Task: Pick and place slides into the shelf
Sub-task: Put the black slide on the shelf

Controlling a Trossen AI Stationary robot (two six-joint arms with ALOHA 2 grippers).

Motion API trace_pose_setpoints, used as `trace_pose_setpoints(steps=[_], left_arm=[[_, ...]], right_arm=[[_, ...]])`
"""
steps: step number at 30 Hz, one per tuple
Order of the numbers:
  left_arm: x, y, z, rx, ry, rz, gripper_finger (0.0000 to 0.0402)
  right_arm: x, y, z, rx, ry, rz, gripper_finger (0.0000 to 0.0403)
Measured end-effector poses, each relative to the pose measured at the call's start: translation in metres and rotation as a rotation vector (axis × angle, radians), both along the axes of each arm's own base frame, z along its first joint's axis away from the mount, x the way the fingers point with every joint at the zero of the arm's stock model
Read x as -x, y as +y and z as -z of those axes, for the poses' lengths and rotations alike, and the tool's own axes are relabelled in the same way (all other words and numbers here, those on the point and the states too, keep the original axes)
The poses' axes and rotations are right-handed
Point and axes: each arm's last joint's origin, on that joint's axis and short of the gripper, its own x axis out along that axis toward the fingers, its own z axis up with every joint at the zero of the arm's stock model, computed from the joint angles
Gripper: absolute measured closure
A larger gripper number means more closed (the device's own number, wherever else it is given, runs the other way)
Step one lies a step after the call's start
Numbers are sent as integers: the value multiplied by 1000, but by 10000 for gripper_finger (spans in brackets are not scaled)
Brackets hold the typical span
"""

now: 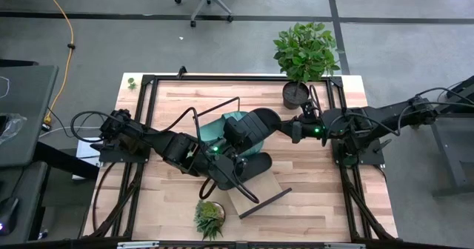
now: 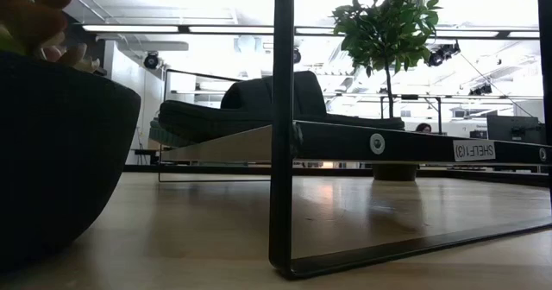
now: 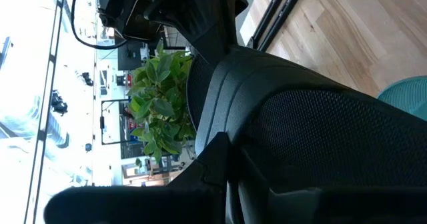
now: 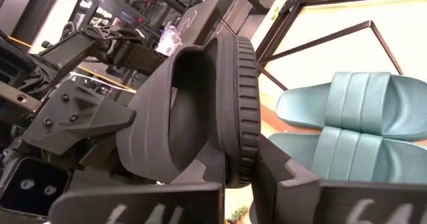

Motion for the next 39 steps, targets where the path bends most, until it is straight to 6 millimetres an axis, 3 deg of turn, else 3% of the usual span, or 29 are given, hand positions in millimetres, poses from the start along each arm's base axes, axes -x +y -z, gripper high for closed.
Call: trace_pose_setpoints(steps=[5,16,22,26,31,39], left_arm=[[0,0,0,3,-2,0,385],[2,1,3,9,20,-11,281],[4,1,6,79,-15,-31,253],[5,5,2,288,-95,8,252],[6,26,-2,652,-153,36,265],[10,56,-8,920,-195,0,287]], right_arm=[[0,-1,0,19,0,20,385],[20,-9,2,100,83,118,396],[36,-13,-1,178,125,83,397],[43,-13,-4,220,131,4,397],[49,-14,-5,273,143,-55,397],[54,-13,3,373,241,-169,398]])
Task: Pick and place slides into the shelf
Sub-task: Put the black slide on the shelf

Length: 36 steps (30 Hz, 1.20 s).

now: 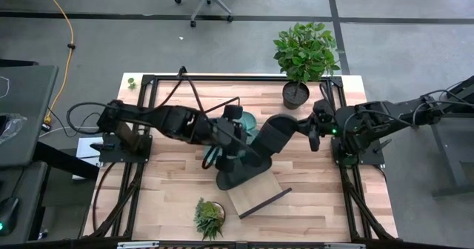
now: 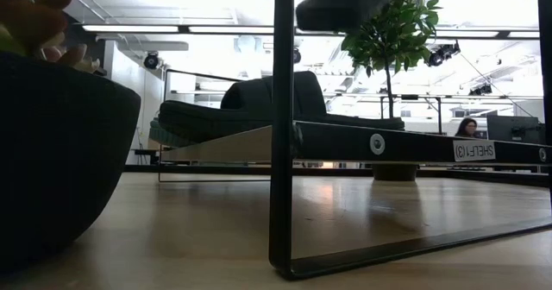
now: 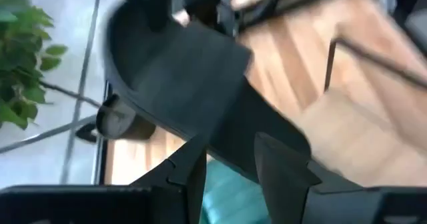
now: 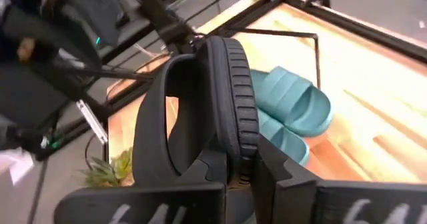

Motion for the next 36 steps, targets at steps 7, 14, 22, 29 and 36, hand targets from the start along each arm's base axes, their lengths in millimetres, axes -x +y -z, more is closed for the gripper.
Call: trace_pose_setpoints(steps=[7,14,22,29,36], left_arm=[[-5,22,-13,172,-131,12,291],[-3,46,-19,231,-184,-69,291],[-3,61,-18,295,-175,-58,291],[-3,63,-17,301,-179,-80,291],[-3,63,-17,309,-182,-88,291]], right_arm=[[-5,2,-5,155,-30,-82,398],[-12,4,3,218,36,-138,398],[-23,7,-6,328,121,-195,398],[-31,10,-34,442,143,-247,398],[-48,14,-40,540,307,-309,398]])
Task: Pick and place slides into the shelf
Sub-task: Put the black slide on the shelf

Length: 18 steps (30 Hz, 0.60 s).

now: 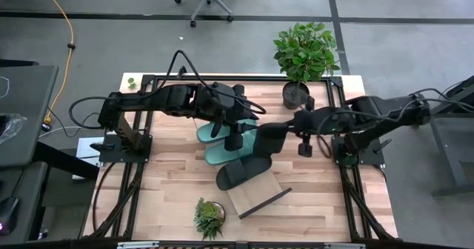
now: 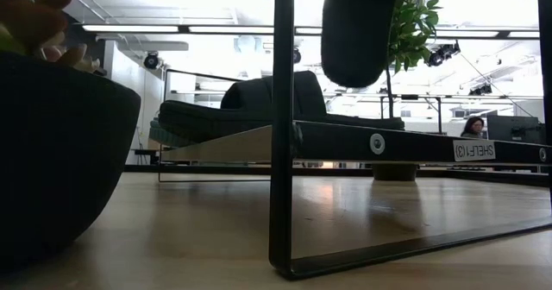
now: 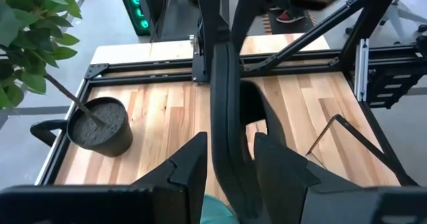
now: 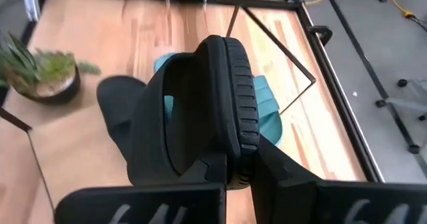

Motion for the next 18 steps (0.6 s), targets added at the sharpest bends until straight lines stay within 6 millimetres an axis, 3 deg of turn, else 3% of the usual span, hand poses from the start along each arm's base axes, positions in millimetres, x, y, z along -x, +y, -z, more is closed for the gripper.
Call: trace_pose_setpoints(steps=[8,18], left_arm=[[0,-1,0,5,-4,12,278],[-1,-2,0,30,-6,15,163]], right_arm=[[-23,6,3,53,52,-33,398],[-27,7,1,67,12,-9,398]])
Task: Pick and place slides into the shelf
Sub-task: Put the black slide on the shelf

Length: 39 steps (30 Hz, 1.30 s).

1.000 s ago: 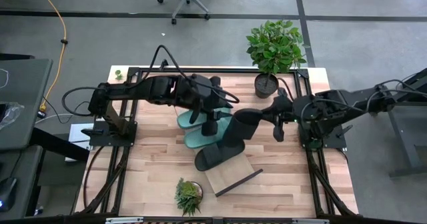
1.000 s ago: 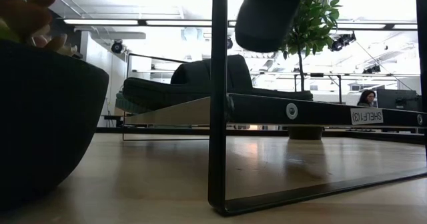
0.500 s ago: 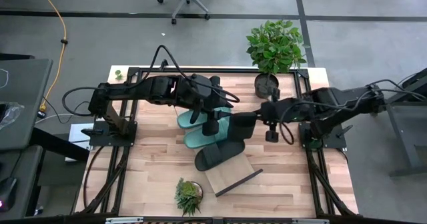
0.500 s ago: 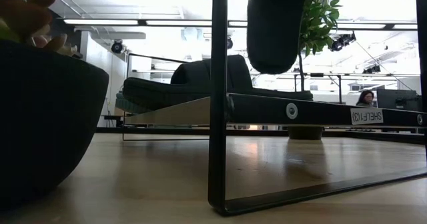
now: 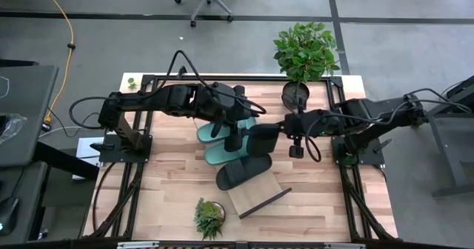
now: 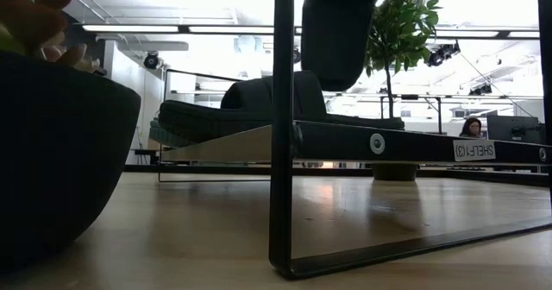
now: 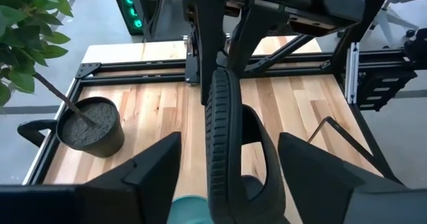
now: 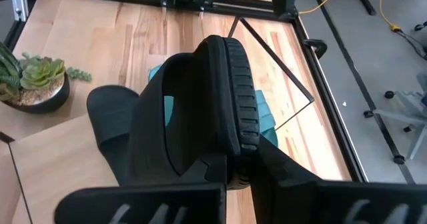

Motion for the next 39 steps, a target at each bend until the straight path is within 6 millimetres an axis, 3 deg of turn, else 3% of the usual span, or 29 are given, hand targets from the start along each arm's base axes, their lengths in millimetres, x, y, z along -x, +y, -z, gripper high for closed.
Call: trace_pose_setpoints(steps=[11,39], left_arm=[[-3,0,3,1,10,-1,134],[2,-1,10,44,96,-3,203]], right_arm=[[-4,1,-4,0,-56,-4,398],[-19,5,-6,21,-126,-43,398]])
